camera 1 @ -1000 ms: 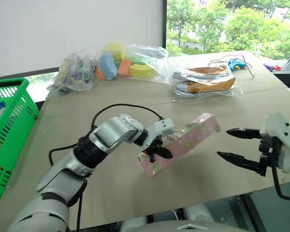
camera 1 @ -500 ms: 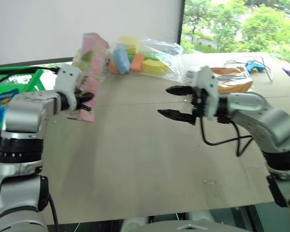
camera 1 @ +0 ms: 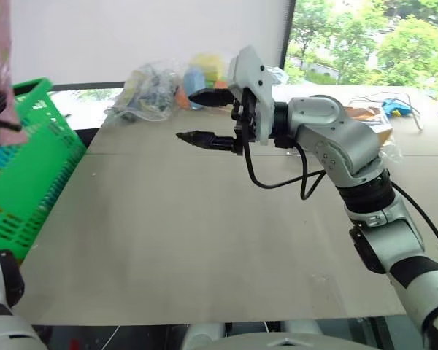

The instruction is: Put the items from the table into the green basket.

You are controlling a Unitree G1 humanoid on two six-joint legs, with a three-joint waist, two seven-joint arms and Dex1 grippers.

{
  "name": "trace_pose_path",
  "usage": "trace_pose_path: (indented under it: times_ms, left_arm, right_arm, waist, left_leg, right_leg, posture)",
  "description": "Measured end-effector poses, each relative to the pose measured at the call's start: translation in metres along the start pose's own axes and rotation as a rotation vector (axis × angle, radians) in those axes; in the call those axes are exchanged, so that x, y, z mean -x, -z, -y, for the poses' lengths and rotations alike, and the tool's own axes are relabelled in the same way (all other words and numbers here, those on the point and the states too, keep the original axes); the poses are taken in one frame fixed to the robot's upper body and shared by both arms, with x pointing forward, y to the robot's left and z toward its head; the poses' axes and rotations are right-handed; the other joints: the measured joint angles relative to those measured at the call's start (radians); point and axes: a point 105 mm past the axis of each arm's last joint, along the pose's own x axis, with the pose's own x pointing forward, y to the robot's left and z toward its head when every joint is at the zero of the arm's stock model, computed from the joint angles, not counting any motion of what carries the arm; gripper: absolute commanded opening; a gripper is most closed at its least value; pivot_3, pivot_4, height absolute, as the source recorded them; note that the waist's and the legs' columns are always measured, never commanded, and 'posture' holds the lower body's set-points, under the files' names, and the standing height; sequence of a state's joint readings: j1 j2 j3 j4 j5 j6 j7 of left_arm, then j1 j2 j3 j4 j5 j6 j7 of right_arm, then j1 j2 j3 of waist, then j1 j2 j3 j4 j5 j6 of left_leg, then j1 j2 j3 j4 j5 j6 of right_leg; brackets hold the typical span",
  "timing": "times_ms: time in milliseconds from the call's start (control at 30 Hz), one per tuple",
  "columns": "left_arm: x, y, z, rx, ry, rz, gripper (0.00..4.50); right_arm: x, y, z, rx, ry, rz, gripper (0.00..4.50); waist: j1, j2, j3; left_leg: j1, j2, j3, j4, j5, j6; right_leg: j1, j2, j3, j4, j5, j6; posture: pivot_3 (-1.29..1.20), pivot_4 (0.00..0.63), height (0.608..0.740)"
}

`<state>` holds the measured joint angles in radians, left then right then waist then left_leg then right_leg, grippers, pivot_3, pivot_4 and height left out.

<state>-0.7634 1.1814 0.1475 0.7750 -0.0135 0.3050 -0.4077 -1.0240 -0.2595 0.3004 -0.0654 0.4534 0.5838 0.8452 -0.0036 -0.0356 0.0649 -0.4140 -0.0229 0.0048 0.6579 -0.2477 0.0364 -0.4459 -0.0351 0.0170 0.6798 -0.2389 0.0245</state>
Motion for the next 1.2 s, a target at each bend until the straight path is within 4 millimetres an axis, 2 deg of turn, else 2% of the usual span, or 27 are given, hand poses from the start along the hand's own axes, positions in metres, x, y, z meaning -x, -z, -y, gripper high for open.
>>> trace_pose_path:
  times_ms: [33, 100, 133, 233, 333, 400, 500, 567, 633, 733, 833, 900, 967, 1000, 1067, 1133, 1200]
  left_arm:
    - [0.000, 0.018, -0.006, -0.010, -0.035, -0.054, 0.69]
    - [-0.001, 0.039, -0.009, 0.000, -0.063, -0.114, 0.69]
    - [-0.001, 0.039, -0.009, 0.001, -0.067, -0.106, 0.69]
    - [-0.005, 0.022, 0.001, 0.126, -0.018, -0.008, 0.69]
    - [-0.009, -0.015, 0.029, 0.311, 0.120, 0.147, 0.69]
    - [-0.008, -0.028, 0.029, 0.374, 0.135, 0.195, 0.69]
    - [-0.005, -0.043, 0.008, 0.456, 0.064, 0.248, 0.69]
    - [-0.001, -0.036, -0.015, 0.421, -0.043, 0.225, 0.69]
    - [0.004, -0.017, -0.038, 0.352, -0.162, 0.160, 0.69]
    - [0.006, 0.018, -0.045, 0.191, -0.212, 0.031, 0.69]
    - [0.007, 0.060, -0.034, 0.097, -0.170, -0.111, 1.71]
    - [0.011, 0.088, -0.027, 0.052, -0.142, -0.188, 2.64]
    - [0.012, 0.092, -0.026, 0.021, -0.142, -0.189, 3.51]
    - [0.012, 0.090, -0.027, 0.016, -0.147, -0.174, 3.99]
    - [0.008, 0.058, -0.028, 0.006, -0.165, -0.017, 3.99]
    - [0.007, 0.016, -0.027, 0.028, -0.176, 0.163, 3.99]
    - [0.011, -0.035, -0.013, 0.115, -0.149, 0.393, 3.99]
  right_arm:
    - [0.001, -0.001, -0.001, 0.005, -0.001, 0.002, 3.81]
    - [0.003, -0.001, -0.003, 0.010, 0.000, 0.008, 3.81]
    - [0.003, -0.001, -0.003, 0.009, -0.002, 0.007, 3.81]
    - [0.002, -0.003, -0.006, 0.012, -0.017, 0.016, 3.81]
    - [0.001, -0.002, -0.008, 0.009, -0.027, 0.019, 3.81]
    - [-0.001, -0.002, -0.010, 0.008, -0.035, 0.024, 3.81]
    - [0.001, -0.001, -0.009, 0.012, -0.029, 0.016, 3.81]
    - [0.001, -0.001, -0.009, 0.012, -0.030, 0.016, 3.81]
    - [0.002, 0.000, -0.008, 0.012, -0.027, 0.010, 3.81]
    - [0.002, 0.002, -0.009, 0.005, -0.031, 0.010, 3.81]
    - [0.001, 0.001, -0.010, 0.003, -0.035, 0.016, 3.81]
    - [0.001, 0.001, -0.011, 0.004, -0.036, 0.018, 3.81]
    - [0.001, 0.001, -0.012, 0.004, -0.037, 0.019, 3.81]
    - [0.001, 0.001, -0.012, 0.004, -0.037, 0.019, 3.81]
    - [0.002, 0.002, -0.012, 0.002, -0.036, 0.017, 3.81]
    - [0.002, 0.003, -0.012, 0.001, -0.036, 0.016, 3.81]
    - [0.004, 0.007, -0.011, -0.005, -0.027, 0.006, 3.81]
  waist:
    - [-0.010, 0.000, 0.000]
    - [-0.015, -0.002, -0.001]
    - [-0.014, -0.003, -0.002]
    - [0.000, -0.005, -0.003]
    - [0.021, -0.009, -0.006]
    - [0.020, -0.014, -0.009]
    - [0.013, -0.016, -0.010]
    - [0.009, -0.015, -0.011]
    - [0.009, -0.015, -0.011]
    - [0.021, -0.015, -0.011]
    - [0.029, -0.016, -0.013]
    - [0.036, -0.019, -0.015]
    - [0.046, -0.021, -0.017]
    - [0.049, -0.021, -0.017]
    - [0.064, -0.024, -0.019]
    - [0.076, -0.025, -0.020]
    - [0.086, -0.022, -0.024]
  left_leg:
    - [0.003, 0.001, -0.001, -0.003, 0.000, 0.001]
    - [0.003, 0.007, -0.004, -0.004, 0.003, -0.003]
    - [0.003, 0.009, -0.006, -0.003, 0.004, -0.005]
    - [0.001, 0.014, -0.012, -0.003, 0.008, -0.012]
    - [0.000, 0.015, -0.014, -0.003, 0.009, -0.014]
    - [0.000, 0.015, -0.014, -0.003, 0.009, -0.014]
    - [0.000, 0.016, -0.012, -0.003, 0.009, -0.014]
    - [0.001, 0.016, -0.012, -0.005, 0.009, -0.014]
    - [0.001, 0.016, -0.013, -0.006, 0.010, -0.015]
    - [0.001, 0.015, -0.013, -0.006, 0.009, -0.015]
    - [0.001, 0.015, -0.013, -0.005, 0.009, -0.014]
    - [0.001, 0.016, -0.014, -0.005, 0.010, -0.015]
    - [0.000, 0.017, -0.016, -0.005, 0.010, -0.016]
    - [0.000, 0.017, -0.016, -0.005, 0.010, -0.016]
    - [-0.001, 0.017, -0.018, -0.005, 0.010, -0.016]
    - [-0.001, 0.016, -0.017, -0.006, 0.010, -0.016]
    - [-0.001, 0.013, -0.017, -0.006, 0.009, -0.016]
  right_leg:
    - [0.000, 0.002, 0.001, 0.000, 0.002, -0.004]
    - [0.000, 0.008, 0.001, 0.000, 0.006, -0.009]
    - [-0.001, 0.009, -0.001, 0.000, 0.007, -0.011]
    - [-0.001, 0.013, -0.007, 0.000, 0.010, -0.017]
    - [-0.001, 0.014, -0.009, 0.000, 0.012, -0.020]
    - [-0.001, 0.014, -0.009, -0.001, 0.012, -0.020]
    - [-0.002, 0.015, -0.007, -0.001, 0.013, -0.020]
    - [-0.002, 0.015, -0.007, -0.001, 0.012, -0.020]
    - [-0.003, 0.016, -0.008, -0.001, 0.012, -0.020]
    - [-0.002, 0.015, -0.008, -0.002, 0.012, -0.020]
    - [-0.002, 0.014, -0.009, -0.002, 0.012, -0.020]
    - [-0.001, 0.014, -0.010, -0.002, 0.012, -0.020]
    - [-0.001, 0.014, -0.012, -0.002, 0.013, -0.020]
    - [-0.001, 0.014, -0.013, -0.002, 0.013, -0.021]
    - [-0.001, 0.013, -0.015, -0.002, 0.013, -0.021]
    - [-0.001, 0.011, -0.016, -0.003, 0.013, -0.022]
    - [-0.001, 0.007, -0.017, -0.003, 0.013, -0.022]
  posture:
    - [0.15, 0.000, 0.740]
    - [0.15, 0.000, 0.740]
    - [0.15, 0.000, 0.740]
    - [0.15, 0.000, 0.740]
    - [0.15, 0.000, 0.740]
    - [0.16, 0.000, 0.740]
    - [0.16, 0.000, 0.740]
    - [0.16, 0.000, 0.740]
    - [0.16, 0.000, 0.740]
    - [0.16, 0.000, 0.740]
    - [0.16, 0.000, 0.740]
    - [0.16, 0.000, 0.740]
    - [0.17, 0.000, 0.740]
    - [0.17, 0.000, 0.740]
    - [0.17, 0.000, 0.740]
    - [0.18, 0.000, 0.740]
    - [0.17, 0.000, 0.740]
